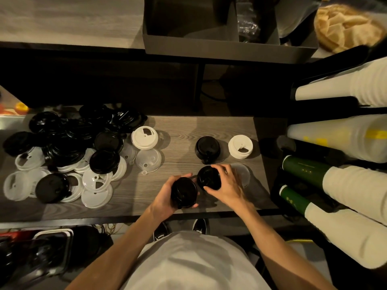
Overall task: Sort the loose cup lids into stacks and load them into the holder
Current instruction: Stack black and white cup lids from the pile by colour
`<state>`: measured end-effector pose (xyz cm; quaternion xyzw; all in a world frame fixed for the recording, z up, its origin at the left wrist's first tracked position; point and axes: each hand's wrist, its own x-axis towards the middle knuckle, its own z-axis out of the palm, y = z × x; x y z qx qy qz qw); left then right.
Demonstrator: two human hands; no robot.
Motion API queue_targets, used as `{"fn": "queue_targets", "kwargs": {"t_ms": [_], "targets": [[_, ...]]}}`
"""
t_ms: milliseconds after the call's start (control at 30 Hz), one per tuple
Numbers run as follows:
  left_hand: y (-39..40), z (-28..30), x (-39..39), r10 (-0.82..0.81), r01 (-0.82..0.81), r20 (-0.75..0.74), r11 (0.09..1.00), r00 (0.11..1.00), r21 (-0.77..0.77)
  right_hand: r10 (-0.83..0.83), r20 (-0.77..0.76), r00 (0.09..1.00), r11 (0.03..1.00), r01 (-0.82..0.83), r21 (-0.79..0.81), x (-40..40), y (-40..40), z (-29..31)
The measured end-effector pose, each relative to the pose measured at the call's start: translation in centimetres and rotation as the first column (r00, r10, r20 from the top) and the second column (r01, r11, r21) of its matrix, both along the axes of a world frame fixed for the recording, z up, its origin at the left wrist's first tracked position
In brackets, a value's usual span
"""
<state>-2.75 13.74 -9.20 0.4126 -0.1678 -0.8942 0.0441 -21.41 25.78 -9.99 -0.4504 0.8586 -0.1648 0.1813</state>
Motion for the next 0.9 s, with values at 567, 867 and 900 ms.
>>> {"fn": "queue_targets", "kwargs": {"t_ms": [567, 867, 900], "targets": [[-2.0, 5.2, -0.4, 0.142, -0.151, -0.107, 0.985, 0.984, -0.079, 0.138, 0.275, 0.951, 0.96, -0.061, -0.272, 1.0, -2.2, 8.1], [-2.6, 9.5, -1.0, 0.106, -0.144, -0.194, 0.97, 0.975, -0.194, 0.396, 0.329, 0.857, 0.9, -0.292, -0.322, 1.4, -4.6, 13.9], [-2.6, 9.6, -1.0, 0.125, -0.161, -0.213, 0.973, 0.969, -0.163, 0.39, 0.332, 0.859, 0.9, -0.279, -0.335, 1.2, -4.7, 14.5]]}}
